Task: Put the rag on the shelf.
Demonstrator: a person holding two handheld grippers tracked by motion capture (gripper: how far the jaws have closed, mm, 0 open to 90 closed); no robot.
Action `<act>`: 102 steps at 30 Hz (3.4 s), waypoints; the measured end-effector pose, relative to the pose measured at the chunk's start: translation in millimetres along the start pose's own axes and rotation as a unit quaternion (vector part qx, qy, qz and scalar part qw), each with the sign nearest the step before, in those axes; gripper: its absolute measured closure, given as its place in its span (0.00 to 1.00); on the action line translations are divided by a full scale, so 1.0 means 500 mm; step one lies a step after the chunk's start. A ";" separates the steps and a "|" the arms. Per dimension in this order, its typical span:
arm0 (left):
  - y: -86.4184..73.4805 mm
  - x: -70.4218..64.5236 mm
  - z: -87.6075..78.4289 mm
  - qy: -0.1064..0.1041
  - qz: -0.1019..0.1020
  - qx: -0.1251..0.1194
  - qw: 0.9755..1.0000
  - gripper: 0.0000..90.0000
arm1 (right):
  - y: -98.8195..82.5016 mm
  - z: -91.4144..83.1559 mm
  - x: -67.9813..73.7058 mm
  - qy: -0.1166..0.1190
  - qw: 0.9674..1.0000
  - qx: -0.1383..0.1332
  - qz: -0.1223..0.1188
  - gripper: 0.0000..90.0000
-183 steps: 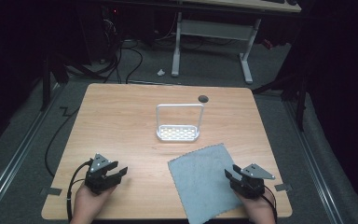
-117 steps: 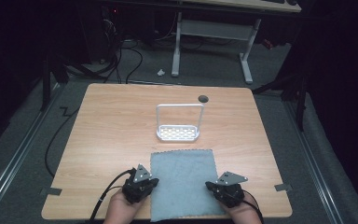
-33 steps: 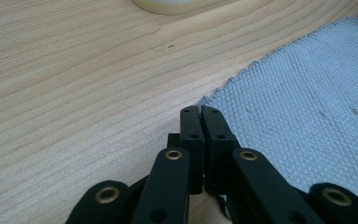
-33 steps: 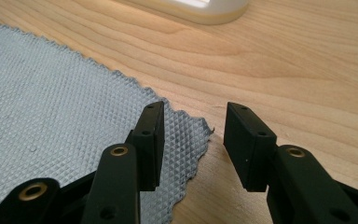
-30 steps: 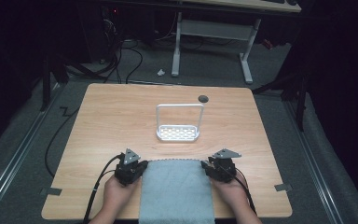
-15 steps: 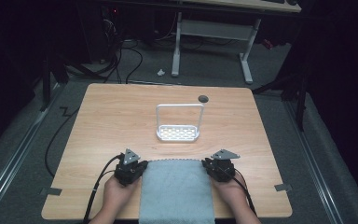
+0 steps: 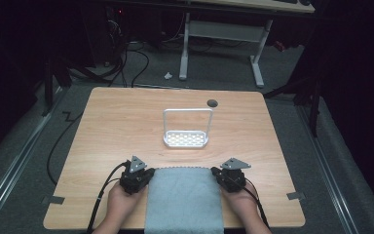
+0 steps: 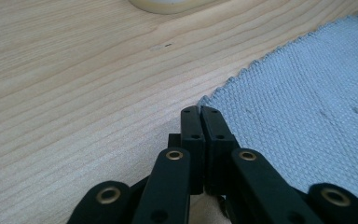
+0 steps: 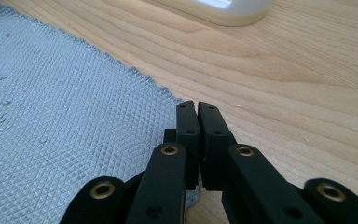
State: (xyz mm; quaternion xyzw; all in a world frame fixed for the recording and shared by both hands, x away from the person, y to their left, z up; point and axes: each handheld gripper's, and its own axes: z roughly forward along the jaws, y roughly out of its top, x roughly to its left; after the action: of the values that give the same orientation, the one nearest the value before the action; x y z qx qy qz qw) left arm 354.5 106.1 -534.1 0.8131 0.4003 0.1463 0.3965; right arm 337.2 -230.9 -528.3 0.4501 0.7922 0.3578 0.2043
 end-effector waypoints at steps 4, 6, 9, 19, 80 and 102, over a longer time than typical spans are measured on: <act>0.000 0.000 0.000 0.001 -0.006 -0.001 1.000 0.98 | -0.002 -0.008 0.001 0.002 1.000 -0.011 0.007 0.99; -0.001 0.002 -0.002 0.003 -0.007 -0.002 1.000 0.98 | -0.003 -0.012 0.003 0.005 1.000 -0.018 0.004 0.99; -0.002 0.002 -0.009 -0.002 -0.014 -0.015 1.000 0.98 | -0.002 -0.022 0.008 0.001 1.000 -0.030 -0.003 0.99; 0.006 -0.006 -0.052 -0.018 -0.023 -0.085 0.996 0.98 | 0.003 -0.058 0.012 -0.001 0.997 -0.078 -0.007 0.99; 0.207 -0.021 -0.245 0.028 0.016 -0.284 0.958 0.99 | 0.210 -0.259 0.024 -0.051 0.949 -0.307 -0.040 0.99; 0.331 0.029 -0.203 0.096 0.056 -0.294 0.949 1.00 | 0.311 -0.218 -0.028 -0.070 0.945 -0.320 -0.014 0.99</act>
State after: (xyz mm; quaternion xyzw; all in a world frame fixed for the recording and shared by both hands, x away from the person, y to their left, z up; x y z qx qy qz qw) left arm 395.8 110.3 -343.6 0.6635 0.3295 0.3573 0.5688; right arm 362.1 -231.8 -339.3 0.3740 0.6259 0.5572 0.3974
